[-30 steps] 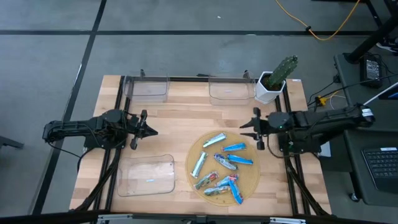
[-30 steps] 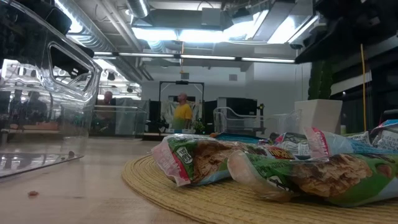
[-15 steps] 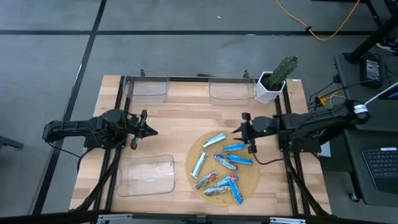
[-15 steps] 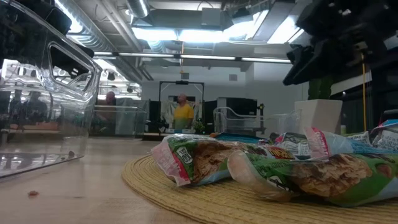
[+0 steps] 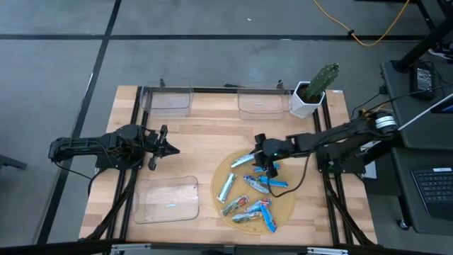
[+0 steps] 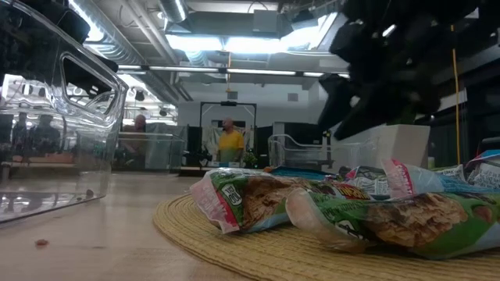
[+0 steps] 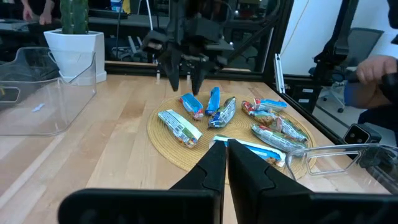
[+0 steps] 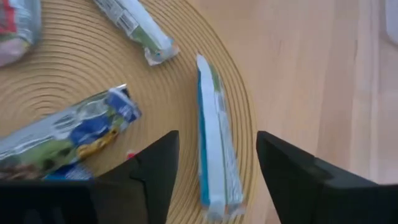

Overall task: Pick and place Granola Bars by type
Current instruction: Put the orange granola bar into the top right transparent bin

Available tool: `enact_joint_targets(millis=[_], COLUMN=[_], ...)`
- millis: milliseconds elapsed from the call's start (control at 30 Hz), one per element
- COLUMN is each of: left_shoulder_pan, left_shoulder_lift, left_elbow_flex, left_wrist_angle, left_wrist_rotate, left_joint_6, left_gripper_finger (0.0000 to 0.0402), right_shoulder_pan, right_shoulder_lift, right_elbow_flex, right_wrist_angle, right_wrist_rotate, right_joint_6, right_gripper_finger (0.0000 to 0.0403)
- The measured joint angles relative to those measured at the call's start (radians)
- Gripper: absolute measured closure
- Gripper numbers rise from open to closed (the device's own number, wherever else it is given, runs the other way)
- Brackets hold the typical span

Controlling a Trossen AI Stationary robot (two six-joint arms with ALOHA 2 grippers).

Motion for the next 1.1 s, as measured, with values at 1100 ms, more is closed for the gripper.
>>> enact_joint_targets(millis=[1100], left_shoulder_pan=[0.0], left_shoulder_lift=[0.0], left_elbow_flex=[0.0], left_wrist_angle=[0.0], left_wrist_rotate=[0.0], left_joint_6=[0.0], left_gripper_finger=[0.0392], right_shoulder_pan=[-0.093], right_shoulder_lift=[0.13], right_elbow_flex=[0.152], right_wrist_angle=[0.03], right_wrist_rotate=[-0.034], right_joint_6=[-0.117], right_gripper_finger=[0.0182])
